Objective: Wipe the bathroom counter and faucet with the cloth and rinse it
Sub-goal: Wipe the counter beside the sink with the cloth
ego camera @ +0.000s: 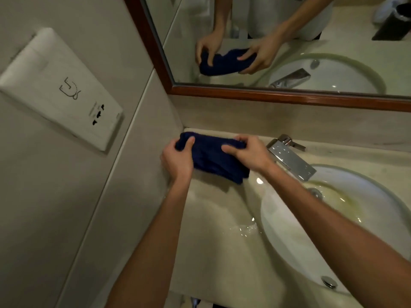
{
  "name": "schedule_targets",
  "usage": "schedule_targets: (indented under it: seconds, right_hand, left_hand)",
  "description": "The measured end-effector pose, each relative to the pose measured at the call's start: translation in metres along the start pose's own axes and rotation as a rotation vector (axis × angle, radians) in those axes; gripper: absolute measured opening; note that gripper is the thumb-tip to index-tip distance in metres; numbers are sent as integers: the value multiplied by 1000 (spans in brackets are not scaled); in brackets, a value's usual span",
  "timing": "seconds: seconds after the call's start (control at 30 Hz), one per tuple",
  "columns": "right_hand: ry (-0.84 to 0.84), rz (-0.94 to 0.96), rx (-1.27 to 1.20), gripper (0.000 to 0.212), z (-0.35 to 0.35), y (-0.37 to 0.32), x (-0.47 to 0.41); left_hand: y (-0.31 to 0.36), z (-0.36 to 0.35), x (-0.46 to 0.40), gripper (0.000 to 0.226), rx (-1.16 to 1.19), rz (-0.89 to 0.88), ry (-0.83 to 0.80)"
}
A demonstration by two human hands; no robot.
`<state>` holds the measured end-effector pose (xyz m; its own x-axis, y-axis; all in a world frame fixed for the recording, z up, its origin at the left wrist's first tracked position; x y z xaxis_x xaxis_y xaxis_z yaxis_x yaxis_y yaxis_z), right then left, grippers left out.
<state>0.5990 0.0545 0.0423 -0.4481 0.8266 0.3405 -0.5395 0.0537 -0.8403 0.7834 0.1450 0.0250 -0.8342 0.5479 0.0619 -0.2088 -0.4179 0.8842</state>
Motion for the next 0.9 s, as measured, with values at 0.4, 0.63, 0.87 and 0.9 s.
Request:
schedule_targets:
  seconds: [0.4, 0.63, 0.87, 0.9]
  right_hand:
    - [445, 253, 466, 22, 46, 43, 5]
    - [448, 303, 603, 21, 63, 84, 17]
    - [449, 351, 579, 20, 63, 94, 20]
    - [444, 348, 574, 20, 62, 94, 18]
  left_hand:
    - [-57, -93, -59, 60, -665, -280, -266]
    - [-65, -118, -86, 72, -910, -412, -251]
    - [-70, -96, -101, 57, -964, -466, -283]
    - [-68, -99, -100, 56, -975, -473, -286]
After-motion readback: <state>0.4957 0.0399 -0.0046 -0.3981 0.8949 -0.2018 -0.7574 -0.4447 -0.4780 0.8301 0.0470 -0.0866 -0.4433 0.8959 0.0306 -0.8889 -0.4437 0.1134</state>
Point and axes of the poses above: each hand's wrist, its own x-axis away from the middle knuckle, its own z-axis out of the back of the hand, y = z × x, the point moved 1 cm from there along -x, towards the middle knuckle, and after that the axes turned 3 degrees about -y, right-handed, at the moved point
